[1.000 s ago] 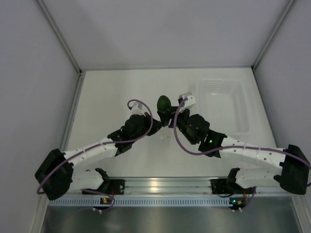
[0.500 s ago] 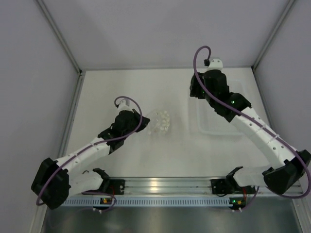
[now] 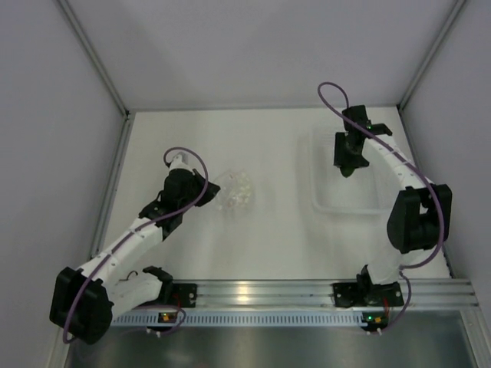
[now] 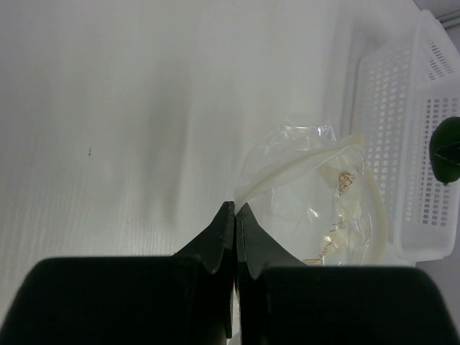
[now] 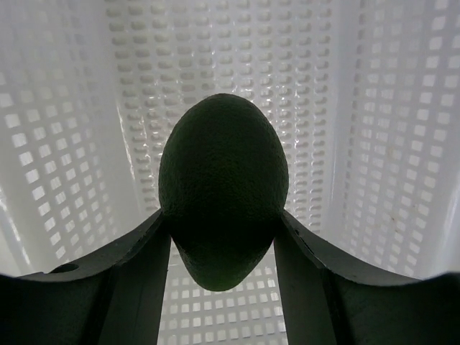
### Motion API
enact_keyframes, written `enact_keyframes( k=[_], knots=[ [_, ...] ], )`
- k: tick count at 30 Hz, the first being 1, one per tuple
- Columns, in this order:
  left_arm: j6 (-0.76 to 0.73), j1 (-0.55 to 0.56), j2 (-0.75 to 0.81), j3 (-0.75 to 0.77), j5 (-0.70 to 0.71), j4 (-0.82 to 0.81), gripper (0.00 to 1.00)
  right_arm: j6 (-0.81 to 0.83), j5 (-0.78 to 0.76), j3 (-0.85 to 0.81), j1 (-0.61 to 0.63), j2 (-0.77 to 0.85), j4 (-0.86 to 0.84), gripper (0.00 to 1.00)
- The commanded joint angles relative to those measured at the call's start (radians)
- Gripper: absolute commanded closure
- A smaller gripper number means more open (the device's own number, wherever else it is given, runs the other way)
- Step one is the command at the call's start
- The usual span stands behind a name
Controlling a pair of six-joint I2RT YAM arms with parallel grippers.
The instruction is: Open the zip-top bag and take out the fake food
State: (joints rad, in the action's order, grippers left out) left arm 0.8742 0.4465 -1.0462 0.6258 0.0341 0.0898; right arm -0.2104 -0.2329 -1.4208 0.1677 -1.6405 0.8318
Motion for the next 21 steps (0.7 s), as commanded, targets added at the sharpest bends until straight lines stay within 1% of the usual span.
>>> enact_keyframes(
  k=[1,3,6,7,9,11,12,13,16,19,21],
  knots=[
    [-0.047,-0.026,0.043,0.058,-0.069,0.040,1.00,0.017,0.001,-0.027,-0.025,-0.071,-0.003,0.80],
    [-0.060,-0.040,0.054,0.064,-0.076,0.059,1.00,0.016,-0.009,-0.041,-0.034,-0.097,-0.023,0.79],
    [-0.081,-0.054,0.051,0.078,-0.083,0.083,1.00,0.025,-0.029,-0.064,-0.034,-0.148,-0.046,0.68],
    [-0.086,-0.057,0.046,0.089,-0.089,0.090,1.00,0.026,-0.035,-0.076,-0.036,-0.181,-0.033,0.59],
    [-0.092,-0.072,0.040,0.095,-0.094,0.103,1.00,0.028,-0.043,-0.084,-0.037,-0.202,-0.030,0.52],
    [-0.096,-0.092,0.031,0.107,-0.103,0.108,1.00,0.023,-0.036,-0.069,-0.039,-0.197,-0.042,0.41],
    [-0.099,-0.100,0.031,0.114,-0.105,0.113,1.00,0.022,-0.033,-0.064,-0.039,-0.193,-0.055,0.28],
    [-0.103,-0.109,0.028,0.118,-0.103,0.123,1.00,0.020,-0.029,-0.061,-0.039,-0.180,-0.057,0.12],
    [-0.122,-0.140,0.017,0.150,-0.082,0.157,1.00,0.023,-0.034,-0.064,-0.040,-0.145,-0.049,0.07],
    [-0.159,-0.166,-0.008,0.212,-0.045,0.220,1.00,0.022,-0.046,-0.073,-0.039,-0.098,-0.025,0.04],
    [-0.194,-0.180,-0.032,0.270,0.047,0.251,1.00,0.020,-0.034,-0.076,-0.039,-0.062,-0.019,0.04]
  ],
)
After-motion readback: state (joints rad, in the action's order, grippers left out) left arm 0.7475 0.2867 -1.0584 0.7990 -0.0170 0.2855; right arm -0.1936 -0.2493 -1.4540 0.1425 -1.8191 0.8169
